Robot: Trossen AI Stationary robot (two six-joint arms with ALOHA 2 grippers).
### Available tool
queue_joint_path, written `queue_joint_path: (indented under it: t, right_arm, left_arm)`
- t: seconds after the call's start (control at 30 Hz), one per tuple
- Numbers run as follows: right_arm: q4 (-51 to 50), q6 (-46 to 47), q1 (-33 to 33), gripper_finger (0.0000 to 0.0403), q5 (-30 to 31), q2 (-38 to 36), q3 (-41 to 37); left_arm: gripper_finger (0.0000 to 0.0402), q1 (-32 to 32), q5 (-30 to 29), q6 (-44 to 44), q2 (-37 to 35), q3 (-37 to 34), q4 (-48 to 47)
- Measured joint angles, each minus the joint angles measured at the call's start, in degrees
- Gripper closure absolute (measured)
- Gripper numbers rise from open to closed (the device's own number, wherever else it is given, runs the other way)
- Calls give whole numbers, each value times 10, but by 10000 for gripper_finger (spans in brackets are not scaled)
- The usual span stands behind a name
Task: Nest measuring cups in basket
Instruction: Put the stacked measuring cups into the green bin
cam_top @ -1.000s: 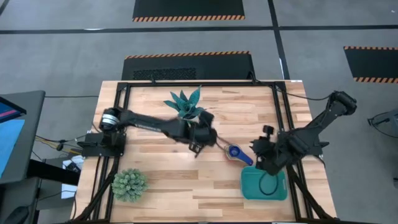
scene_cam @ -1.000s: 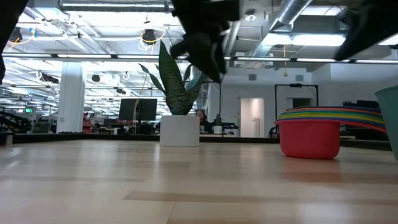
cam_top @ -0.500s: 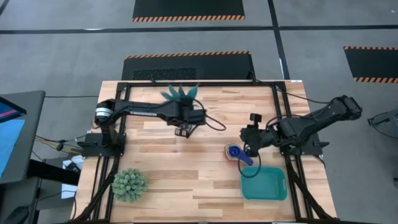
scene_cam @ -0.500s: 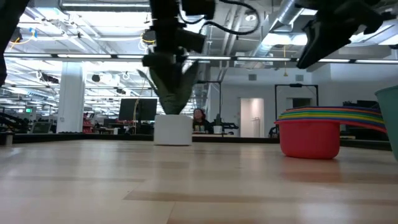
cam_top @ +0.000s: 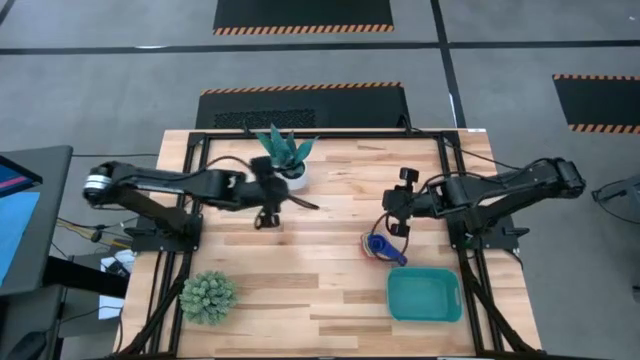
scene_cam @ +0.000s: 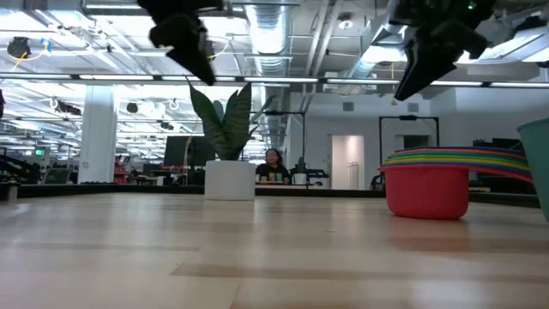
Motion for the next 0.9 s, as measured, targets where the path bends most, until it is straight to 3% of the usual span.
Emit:
queue_joint_path:
  t: [0.13,0.27,0.47,0.73,0.9]
  right_arm:
    - [0,-34,-29,301,-80,0,17]
    - [9,-43,-79,301,-159,24,50]
    - [-11,-76,-106,301,-178,80,87]
    - [-10,-56,-86,301,-178,98,93]
    - [-26,-44,-70,301,-175,83,94]
  left_arm:
    - [189,-11,-11,-68,-66,-57,-10]
    - [189,-12,-2,-104,-129,-127,50]
    - [198,11,-86,-181,-135,-204,70]
    - [294,113,-108,-206,-79,-241,131]
    - [379,145,1,-175,-79,-313,270]
